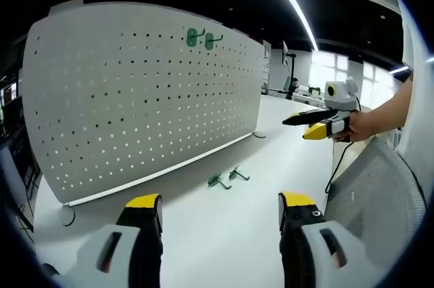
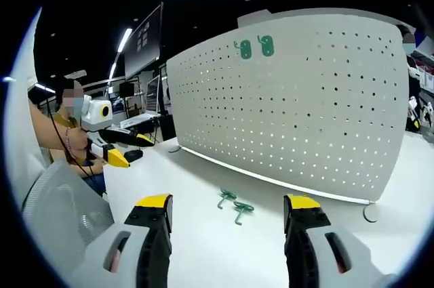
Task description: Insert the hook assembly into the mounting plate slot until the hook locks in place.
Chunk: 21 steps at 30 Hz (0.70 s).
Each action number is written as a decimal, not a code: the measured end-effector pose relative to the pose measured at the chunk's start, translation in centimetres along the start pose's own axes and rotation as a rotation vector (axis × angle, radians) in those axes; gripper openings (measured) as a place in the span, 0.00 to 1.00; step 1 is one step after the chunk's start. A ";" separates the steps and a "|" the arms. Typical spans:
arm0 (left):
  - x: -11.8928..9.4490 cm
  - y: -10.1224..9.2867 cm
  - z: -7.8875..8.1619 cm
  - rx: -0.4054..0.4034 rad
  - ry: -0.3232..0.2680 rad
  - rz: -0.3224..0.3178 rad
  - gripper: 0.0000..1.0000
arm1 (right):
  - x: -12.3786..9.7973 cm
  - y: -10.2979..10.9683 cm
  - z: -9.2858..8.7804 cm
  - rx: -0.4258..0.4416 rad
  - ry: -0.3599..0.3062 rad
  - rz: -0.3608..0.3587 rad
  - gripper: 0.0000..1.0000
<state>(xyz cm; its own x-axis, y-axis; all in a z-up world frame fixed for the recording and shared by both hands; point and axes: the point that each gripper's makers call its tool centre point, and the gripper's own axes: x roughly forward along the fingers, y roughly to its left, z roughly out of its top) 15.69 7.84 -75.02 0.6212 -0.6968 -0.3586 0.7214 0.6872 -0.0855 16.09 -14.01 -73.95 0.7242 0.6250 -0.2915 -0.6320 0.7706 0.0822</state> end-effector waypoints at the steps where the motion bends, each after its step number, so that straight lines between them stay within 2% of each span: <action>1: 0.0 0.0 -0.1 0.000 0.001 0.001 0.72 | -0.1 0.1 -0.2 0.003 0.005 0.001 0.65; 10: 0.1 0.0 -0.6 -0.011 0.012 -0.002 0.72 | -0.8 0.4 -1.8 0.016 0.047 0.008 0.65; 21: 0.3 0.0 -0.7 -0.008 0.017 -0.007 0.72 | -0.8 0.1 -1.9 0.024 0.056 0.008 0.66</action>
<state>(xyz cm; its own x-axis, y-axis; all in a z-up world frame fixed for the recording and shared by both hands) 15.69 7.76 -75.81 0.6111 -0.6977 -0.3738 0.7231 0.6842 -0.0950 14.89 -14.68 -75.54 0.7022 0.6236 -0.3434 -0.6303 0.7689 0.1073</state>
